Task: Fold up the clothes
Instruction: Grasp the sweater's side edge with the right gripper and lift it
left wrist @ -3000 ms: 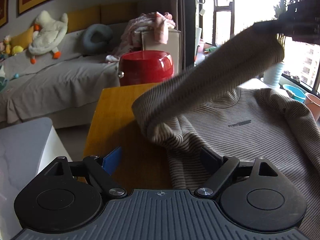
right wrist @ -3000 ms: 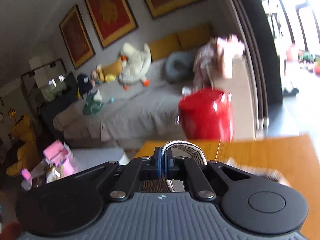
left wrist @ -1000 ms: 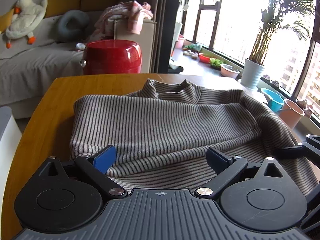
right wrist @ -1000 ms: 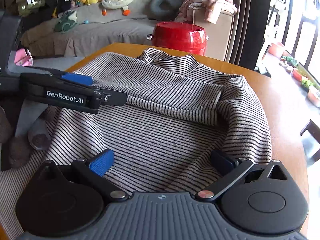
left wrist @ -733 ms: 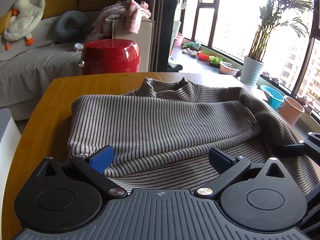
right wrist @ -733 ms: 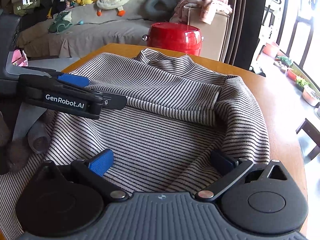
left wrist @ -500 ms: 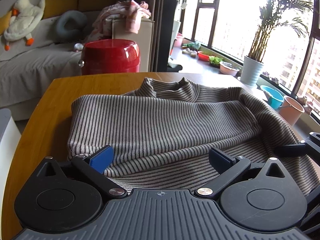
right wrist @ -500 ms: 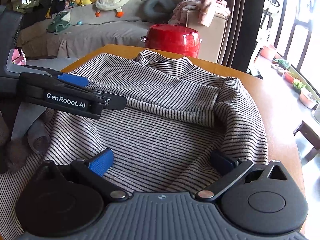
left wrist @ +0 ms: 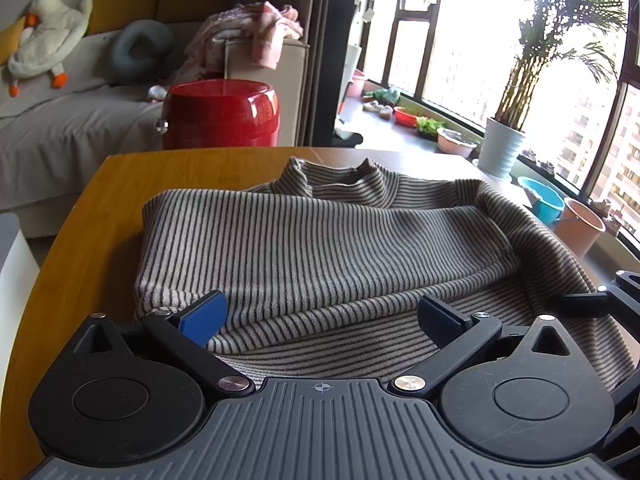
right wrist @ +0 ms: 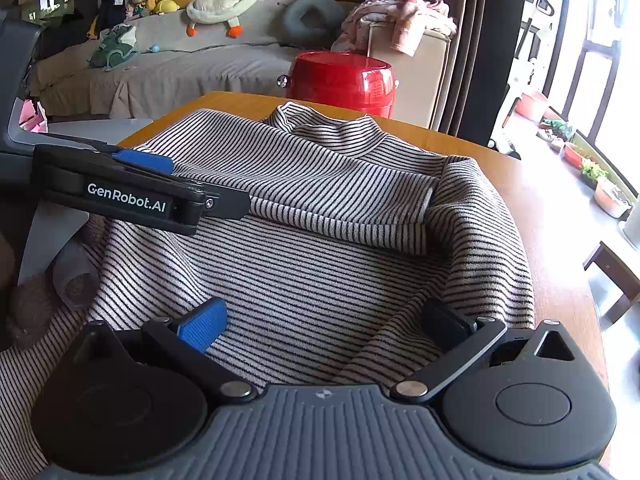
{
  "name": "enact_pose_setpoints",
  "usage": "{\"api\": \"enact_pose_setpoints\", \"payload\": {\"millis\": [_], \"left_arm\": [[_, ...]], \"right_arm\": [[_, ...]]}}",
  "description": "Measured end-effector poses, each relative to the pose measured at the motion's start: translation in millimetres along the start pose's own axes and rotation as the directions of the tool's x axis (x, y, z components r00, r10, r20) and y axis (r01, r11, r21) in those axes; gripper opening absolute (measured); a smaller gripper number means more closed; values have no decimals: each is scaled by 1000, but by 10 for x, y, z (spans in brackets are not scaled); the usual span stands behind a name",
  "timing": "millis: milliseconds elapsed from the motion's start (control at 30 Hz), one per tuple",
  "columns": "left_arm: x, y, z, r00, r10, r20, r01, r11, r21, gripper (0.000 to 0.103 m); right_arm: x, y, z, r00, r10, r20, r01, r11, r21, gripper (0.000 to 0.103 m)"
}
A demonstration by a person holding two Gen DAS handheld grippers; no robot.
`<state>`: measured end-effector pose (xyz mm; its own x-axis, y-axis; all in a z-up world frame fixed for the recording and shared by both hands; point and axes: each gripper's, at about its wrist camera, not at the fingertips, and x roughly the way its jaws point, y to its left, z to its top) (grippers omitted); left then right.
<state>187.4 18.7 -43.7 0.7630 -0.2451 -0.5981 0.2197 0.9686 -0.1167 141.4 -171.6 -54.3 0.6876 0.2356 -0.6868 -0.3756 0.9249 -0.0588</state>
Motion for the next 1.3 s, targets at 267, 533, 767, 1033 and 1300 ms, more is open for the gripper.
{"api": "enact_pose_setpoints", "payload": {"millis": [267,533,767,1033,1300], "left_arm": [[-17,36,-3,1000,-14,7,15,1000,-17,103],[-36,100,-9,999,-43,21,44,998,-48,103],[-27,117,-9,998,-51,24,52,997,-58,103],[-32,123,-14,998,-57,28,58,996,-66,103],[-34,125,-15,998,-58,28,59,996,-67,103]], "right_arm": [[56,-74,68,998,44,-40,-44,999,8,103],[-382,-311,26,998,56,16,-57,997,60,86],[-1230,-682,-330,999,4,-33,3,983,185,36],[-1189,-643,-823,973,177,-147,-88,877,473,36],[-1057,-920,-1218,898,439,34,-235,413,880,39]]}}
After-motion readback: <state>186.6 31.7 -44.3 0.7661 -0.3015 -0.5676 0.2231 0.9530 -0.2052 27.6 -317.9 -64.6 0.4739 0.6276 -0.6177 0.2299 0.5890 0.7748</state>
